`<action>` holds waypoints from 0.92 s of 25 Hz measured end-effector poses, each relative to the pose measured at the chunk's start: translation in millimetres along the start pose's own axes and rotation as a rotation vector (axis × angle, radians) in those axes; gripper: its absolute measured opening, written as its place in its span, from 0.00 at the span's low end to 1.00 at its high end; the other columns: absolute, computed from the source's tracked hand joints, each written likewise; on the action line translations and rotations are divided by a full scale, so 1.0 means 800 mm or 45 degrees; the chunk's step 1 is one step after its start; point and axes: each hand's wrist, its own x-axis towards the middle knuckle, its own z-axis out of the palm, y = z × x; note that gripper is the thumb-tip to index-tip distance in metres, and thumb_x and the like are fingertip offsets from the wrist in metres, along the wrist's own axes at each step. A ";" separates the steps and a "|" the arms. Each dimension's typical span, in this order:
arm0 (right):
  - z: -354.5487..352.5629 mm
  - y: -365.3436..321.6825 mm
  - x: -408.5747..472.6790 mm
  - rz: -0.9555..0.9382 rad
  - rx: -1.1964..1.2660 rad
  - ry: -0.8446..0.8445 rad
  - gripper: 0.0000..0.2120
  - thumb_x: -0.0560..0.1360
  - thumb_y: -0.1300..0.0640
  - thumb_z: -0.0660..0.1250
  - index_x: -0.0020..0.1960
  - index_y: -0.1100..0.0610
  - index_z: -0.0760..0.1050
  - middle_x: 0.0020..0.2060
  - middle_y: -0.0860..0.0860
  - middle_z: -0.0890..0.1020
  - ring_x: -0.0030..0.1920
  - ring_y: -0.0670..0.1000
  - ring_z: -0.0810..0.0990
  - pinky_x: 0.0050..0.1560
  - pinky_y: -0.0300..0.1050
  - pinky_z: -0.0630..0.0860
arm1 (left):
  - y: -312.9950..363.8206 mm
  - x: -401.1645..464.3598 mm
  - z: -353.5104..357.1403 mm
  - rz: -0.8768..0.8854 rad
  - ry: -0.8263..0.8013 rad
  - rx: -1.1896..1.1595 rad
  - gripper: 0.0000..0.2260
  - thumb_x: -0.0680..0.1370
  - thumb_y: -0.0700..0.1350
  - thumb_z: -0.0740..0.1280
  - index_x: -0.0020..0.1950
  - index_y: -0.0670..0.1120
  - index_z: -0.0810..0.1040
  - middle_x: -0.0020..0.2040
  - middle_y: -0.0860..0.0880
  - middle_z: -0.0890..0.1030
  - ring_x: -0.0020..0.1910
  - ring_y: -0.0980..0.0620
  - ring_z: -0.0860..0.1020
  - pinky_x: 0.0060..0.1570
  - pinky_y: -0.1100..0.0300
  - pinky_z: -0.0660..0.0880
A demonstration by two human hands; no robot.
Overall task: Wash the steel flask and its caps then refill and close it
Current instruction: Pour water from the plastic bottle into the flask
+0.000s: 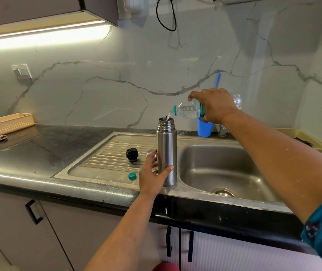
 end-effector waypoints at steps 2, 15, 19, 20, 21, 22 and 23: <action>0.001 0.000 0.000 0.000 0.009 -0.001 0.35 0.67 0.50 0.77 0.68 0.44 0.63 0.54 0.52 0.78 0.53 0.55 0.77 0.57 0.53 0.72 | 0.000 0.000 0.000 0.000 0.000 0.006 0.34 0.69 0.48 0.80 0.71 0.60 0.69 0.60 0.56 0.77 0.55 0.60 0.77 0.52 0.64 0.76; 0.004 -0.001 0.001 0.006 0.026 0.005 0.35 0.66 0.50 0.77 0.68 0.44 0.64 0.54 0.52 0.78 0.52 0.54 0.78 0.56 0.53 0.73 | -0.001 0.000 0.000 0.013 0.000 -0.001 0.34 0.69 0.48 0.80 0.69 0.63 0.69 0.58 0.58 0.77 0.56 0.61 0.77 0.58 0.53 0.79; 0.005 -0.001 0.001 0.004 0.021 0.003 0.35 0.66 0.50 0.77 0.68 0.44 0.64 0.54 0.52 0.78 0.53 0.54 0.77 0.57 0.53 0.72 | -0.003 0.000 0.000 0.007 -0.005 -0.006 0.35 0.68 0.49 0.80 0.71 0.60 0.69 0.58 0.58 0.78 0.56 0.61 0.78 0.58 0.52 0.79; 0.005 -0.001 0.001 0.003 0.021 0.004 0.35 0.66 0.50 0.77 0.68 0.44 0.64 0.54 0.52 0.78 0.53 0.54 0.77 0.57 0.53 0.72 | -0.002 0.000 0.000 0.006 -0.006 -0.008 0.35 0.68 0.49 0.80 0.71 0.60 0.69 0.58 0.58 0.77 0.56 0.62 0.77 0.58 0.53 0.79; 0.005 -0.001 0.001 0.003 0.022 0.005 0.35 0.66 0.50 0.77 0.68 0.44 0.64 0.54 0.52 0.78 0.53 0.54 0.77 0.57 0.53 0.72 | -0.002 0.000 0.000 0.007 -0.007 -0.013 0.35 0.69 0.48 0.80 0.71 0.60 0.69 0.58 0.58 0.77 0.56 0.62 0.77 0.58 0.53 0.79; 0.005 -0.001 0.001 0.003 0.023 0.007 0.35 0.66 0.50 0.77 0.68 0.44 0.64 0.54 0.52 0.78 0.53 0.54 0.77 0.57 0.53 0.72 | -0.001 0.000 0.000 0.009 -0.007 -0.017 0.35 0.69 0.48 0.80 0.71 0.59 0.69 0.58 0.58 0.77 0.56 0.62 0.77 0.58 0.53 0.79; 0.005 -0.001 0.001 0.002 0.025 0.007 0.35 0.66 0.50 0.77 0.68 0.44 0.64 0.54 0.52 0.78 0.53 0.54 0.77 0.57 0.53 0.72 | -0.001 0.000 0.000 0.010 -0.008 -0.019 0.35 0.69 0.48 0.80 0.72 0.59 0.69 0.58 0.58 0.78 0.56 0.62 0.77 0.58 0.54 0.79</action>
